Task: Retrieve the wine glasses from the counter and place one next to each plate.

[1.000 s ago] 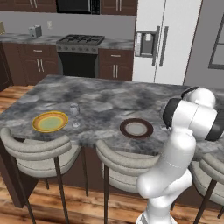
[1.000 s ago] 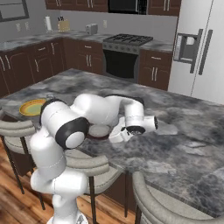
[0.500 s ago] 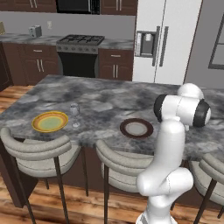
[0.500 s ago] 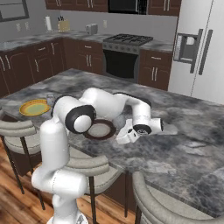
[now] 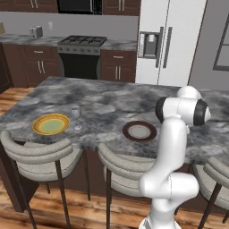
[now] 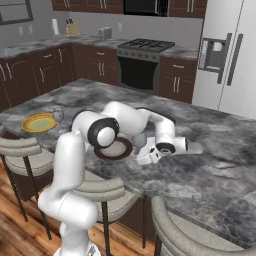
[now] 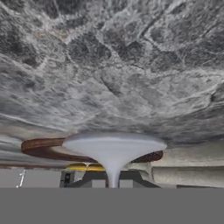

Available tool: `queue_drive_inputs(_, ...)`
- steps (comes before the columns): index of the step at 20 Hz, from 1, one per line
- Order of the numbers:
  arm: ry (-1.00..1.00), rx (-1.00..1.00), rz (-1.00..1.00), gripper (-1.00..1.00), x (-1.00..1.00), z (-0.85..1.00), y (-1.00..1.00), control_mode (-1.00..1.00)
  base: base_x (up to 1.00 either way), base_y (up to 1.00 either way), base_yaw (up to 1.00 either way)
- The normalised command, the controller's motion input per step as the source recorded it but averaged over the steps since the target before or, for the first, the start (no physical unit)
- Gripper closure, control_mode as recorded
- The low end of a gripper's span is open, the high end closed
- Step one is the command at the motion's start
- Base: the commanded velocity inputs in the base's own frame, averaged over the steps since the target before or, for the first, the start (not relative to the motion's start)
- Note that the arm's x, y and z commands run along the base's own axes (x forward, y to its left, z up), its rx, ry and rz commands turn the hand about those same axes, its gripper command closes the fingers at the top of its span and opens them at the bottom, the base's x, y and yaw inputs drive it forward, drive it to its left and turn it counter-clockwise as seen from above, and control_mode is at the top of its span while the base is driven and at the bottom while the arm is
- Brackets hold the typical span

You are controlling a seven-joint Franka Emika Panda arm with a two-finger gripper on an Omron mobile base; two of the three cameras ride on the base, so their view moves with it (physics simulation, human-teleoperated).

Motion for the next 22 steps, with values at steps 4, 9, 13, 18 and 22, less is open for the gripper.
queue_drive_inputs(4, 0.00, 0.00, 0.00, 1.00, 0.36, -0.25, 0.00, -1.00, 0.00, 0.00, 0.00)
queue_drive_inputs(9, 0.00, 0.00, 0.00, 1.00, 0.33, -0.25, 0.00, -1.00, 0.00, 0.00, 0.00)
queue_drive_inputs(13, 0.00, 0.00, 0.00, 1.00, 0.17, -0.26, 0.00, -1.00, 0.00, 0.00, 0.00)
queue_drive_inputs(18, 0.00, 0.00, 0.00, 1.00, 0.10, -0.35, 0.00, -1.00, 0.00, 0.00, 0.00)
queue_drive_inputs(22, 0.00, 0.00, 0.00, -1.00, 0.03, -0.44, 0.00, -1.00, 0.00, 0.00, 0.00)
